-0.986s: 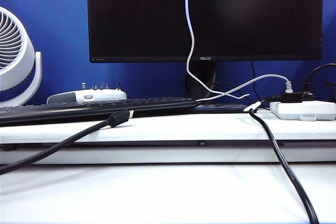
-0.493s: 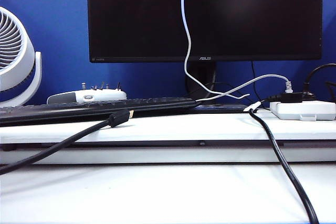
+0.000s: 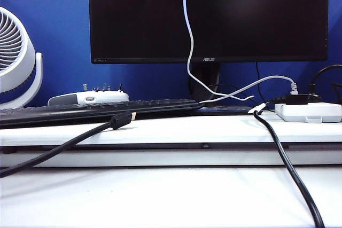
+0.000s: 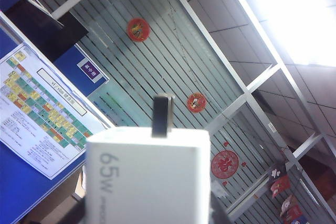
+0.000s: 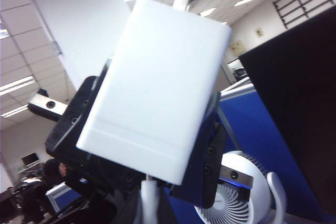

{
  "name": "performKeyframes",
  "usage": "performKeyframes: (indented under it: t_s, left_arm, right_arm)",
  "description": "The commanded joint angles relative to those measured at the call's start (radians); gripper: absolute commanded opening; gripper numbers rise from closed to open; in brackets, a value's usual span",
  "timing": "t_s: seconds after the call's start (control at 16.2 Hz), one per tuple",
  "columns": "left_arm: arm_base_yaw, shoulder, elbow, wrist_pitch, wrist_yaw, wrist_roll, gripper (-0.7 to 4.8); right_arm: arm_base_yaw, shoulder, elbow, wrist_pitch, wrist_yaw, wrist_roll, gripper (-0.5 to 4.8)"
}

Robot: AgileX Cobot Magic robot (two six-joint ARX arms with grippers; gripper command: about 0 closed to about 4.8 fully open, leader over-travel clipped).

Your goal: Pick up the Type-C charging cable and the charging base, insert one end of the Type-C charger into the corresponding slot on the base, and finally place the plugged-in charger back on the table.

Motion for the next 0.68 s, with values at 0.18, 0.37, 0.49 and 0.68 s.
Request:
performKeyframes:
  t_s: [0.18,0.37,0.49,0.68]
  left_arm:
    - [-0.008,-0.003,0.004,-0.007,0.043,0.004,1.1]
    - [-0.009,-0.003,0.004,-0.034,0.05,0.027,1.11]
    - [-0.009,-0.003,0.004,-0.051,0.057,0.035,1.11]
    - [-0.031,-0.003,0.003,-0.069,0.08,0.079,1.11]
  right_arm:
    - [-0.001,0.007,0.009,0.072,-0.036,0.028,0.0]
    - [-0.001,0.012,0.009,0.076,-0.081,0.109,0.0]
    - [-0.001,0.012,0.009,0.078,-0.094,0.109,0.0]
    - [-0.001,0.013,0.009,0.102,-0.116,0.109,0.0]
